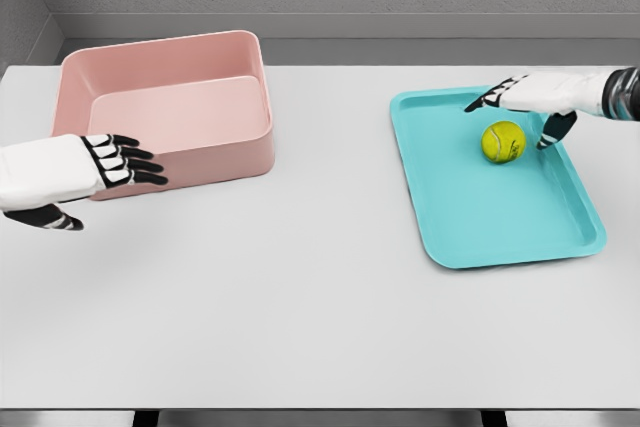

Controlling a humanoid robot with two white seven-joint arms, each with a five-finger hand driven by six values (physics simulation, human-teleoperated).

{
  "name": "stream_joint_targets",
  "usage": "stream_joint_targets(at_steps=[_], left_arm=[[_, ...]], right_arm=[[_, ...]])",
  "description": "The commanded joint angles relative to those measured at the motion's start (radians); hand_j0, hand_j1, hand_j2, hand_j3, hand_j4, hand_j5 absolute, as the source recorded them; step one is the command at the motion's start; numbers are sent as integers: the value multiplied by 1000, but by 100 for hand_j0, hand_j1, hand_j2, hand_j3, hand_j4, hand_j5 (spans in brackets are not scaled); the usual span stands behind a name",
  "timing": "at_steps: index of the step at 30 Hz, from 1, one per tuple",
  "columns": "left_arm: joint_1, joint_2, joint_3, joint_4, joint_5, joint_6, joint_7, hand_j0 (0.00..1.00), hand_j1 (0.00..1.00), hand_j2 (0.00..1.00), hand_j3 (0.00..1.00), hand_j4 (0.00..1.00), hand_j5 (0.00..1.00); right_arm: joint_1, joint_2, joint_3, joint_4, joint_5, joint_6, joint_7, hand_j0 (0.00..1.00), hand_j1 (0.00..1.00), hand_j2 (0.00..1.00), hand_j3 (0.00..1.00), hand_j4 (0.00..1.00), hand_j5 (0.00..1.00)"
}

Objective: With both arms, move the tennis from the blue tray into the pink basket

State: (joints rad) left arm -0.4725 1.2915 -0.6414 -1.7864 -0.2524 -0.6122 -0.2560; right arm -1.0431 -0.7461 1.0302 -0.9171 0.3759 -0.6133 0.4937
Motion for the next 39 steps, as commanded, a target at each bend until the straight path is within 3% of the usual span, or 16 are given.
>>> stream_joint_targets(at_steps=[1,28,39], left_arm=[[0,6,2,2,12,1,0,100,100,100,100,100,100],[0,8,3,-2,7,1,0,100,100,100,100,100,100],[0,8,6,-1,7,1,0,100,100,100,100,100,100]], right_arm=[[0,17,-1,14,-9,2,-4,100,100,100,100,100,100],[37,51,7,49,1,2,-1,99,99,99,99,99,99],[38,50,7,49,14,2,0,75,75,75,75,75,75]])
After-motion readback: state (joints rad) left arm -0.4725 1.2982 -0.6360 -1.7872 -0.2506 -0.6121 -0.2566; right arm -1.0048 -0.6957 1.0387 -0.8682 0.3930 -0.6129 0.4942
